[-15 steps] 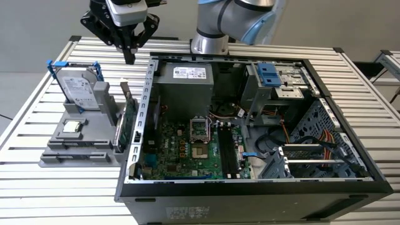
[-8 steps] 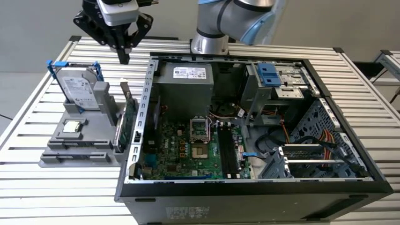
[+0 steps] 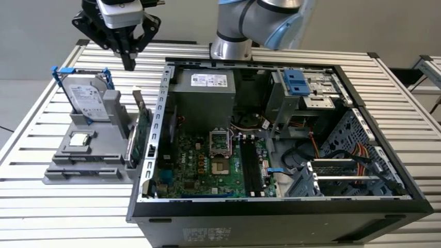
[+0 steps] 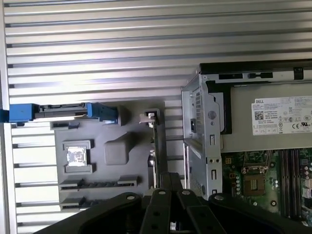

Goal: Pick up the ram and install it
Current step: 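Reach for the ram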

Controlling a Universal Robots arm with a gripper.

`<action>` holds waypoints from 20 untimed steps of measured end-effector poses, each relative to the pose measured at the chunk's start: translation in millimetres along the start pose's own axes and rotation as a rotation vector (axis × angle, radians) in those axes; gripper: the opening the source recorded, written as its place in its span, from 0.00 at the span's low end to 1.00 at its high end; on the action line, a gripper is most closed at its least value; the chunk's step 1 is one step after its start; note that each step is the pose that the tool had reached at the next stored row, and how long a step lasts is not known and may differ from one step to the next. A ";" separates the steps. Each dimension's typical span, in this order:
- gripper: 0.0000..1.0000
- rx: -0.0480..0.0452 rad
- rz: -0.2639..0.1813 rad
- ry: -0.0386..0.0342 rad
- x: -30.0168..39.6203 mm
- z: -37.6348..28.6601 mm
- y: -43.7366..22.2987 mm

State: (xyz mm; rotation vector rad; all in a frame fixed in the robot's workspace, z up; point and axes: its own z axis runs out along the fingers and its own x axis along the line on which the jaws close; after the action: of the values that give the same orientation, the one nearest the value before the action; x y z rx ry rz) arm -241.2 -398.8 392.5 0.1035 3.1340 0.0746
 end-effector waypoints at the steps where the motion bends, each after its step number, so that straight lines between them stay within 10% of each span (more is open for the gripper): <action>1: 0.00 0.0000 0.000 0.0001 1.5 -0.1 -0.1; 20: 0.00 0.0000 -0.004 0.0004 38.4 -0.3 -2.5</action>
State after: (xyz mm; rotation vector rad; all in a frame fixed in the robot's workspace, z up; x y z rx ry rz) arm -279.6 -398.8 392.5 0.0978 3.1345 0.0746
